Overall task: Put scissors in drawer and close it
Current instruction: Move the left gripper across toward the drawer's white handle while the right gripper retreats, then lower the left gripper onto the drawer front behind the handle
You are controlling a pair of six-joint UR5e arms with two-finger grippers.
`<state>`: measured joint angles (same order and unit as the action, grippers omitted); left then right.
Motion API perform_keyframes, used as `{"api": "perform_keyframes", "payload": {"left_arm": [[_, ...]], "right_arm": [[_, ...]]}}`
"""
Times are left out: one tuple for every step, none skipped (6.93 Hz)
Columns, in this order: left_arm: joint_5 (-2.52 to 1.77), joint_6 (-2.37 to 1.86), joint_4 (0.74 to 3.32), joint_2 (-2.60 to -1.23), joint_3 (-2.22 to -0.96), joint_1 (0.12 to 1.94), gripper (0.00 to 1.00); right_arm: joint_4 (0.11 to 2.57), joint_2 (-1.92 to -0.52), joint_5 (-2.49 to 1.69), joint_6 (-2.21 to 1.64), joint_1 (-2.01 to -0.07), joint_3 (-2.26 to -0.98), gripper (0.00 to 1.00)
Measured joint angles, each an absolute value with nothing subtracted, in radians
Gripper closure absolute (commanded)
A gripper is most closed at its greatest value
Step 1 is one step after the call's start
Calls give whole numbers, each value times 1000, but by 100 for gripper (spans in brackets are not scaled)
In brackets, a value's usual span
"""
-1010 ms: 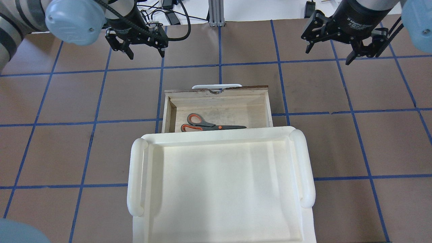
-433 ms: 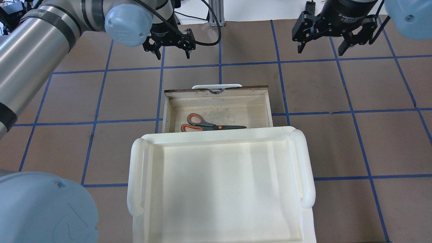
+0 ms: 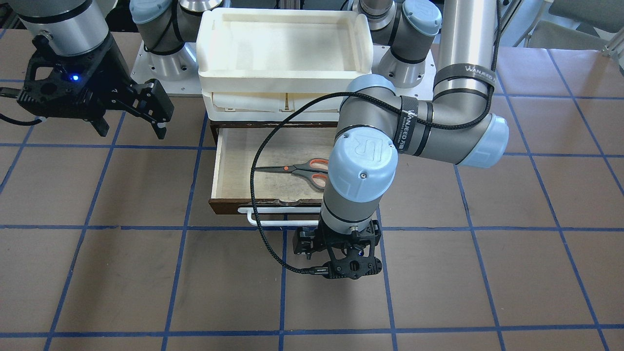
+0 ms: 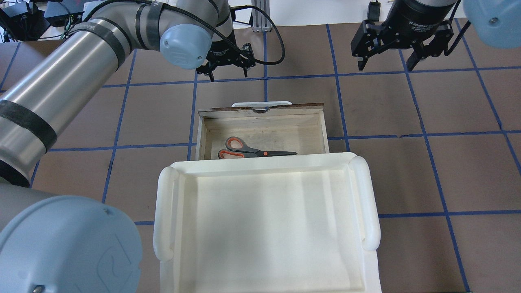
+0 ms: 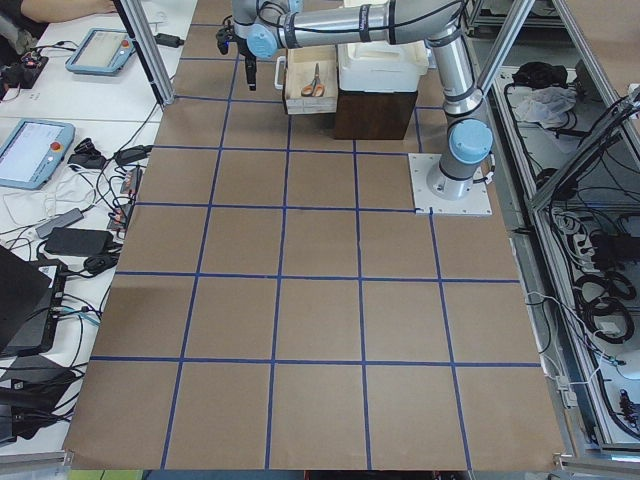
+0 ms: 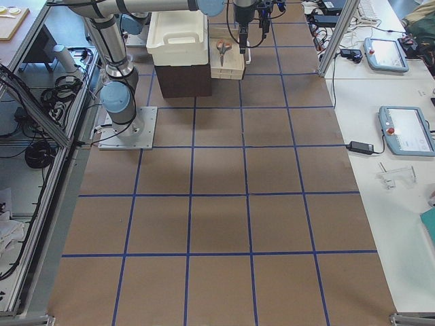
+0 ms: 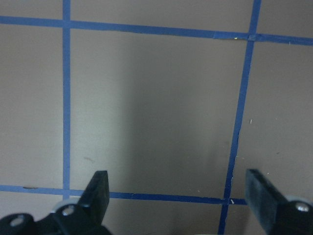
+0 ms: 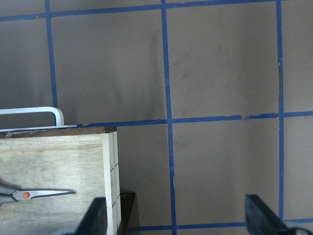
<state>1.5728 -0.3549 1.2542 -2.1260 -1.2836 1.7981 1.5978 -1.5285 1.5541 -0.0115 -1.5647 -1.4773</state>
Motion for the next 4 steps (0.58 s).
{"api": "perform_keyframes", "payload": {"left_arm": [[1573, -395, 1245, -2141, -1285, 1810, 0], [1573, -437, 1242, -2153, -1286, 1821, 0], [1572, -476, 1244, -2162, -1289, 1830, 0], [1570, -502, 1255, -2166, -1294, 1837, 0]], "right_arm": [[1605, -1530, 1558, 35, -1565, -1478, 0], [1608, -1529, 1558, 56, -1565, -1479, 0], [1609, -1528, 1557, 63, -1565, -1480, 0], [1611, -1527, 1554, 64, -1565, -1480, 0]]}}
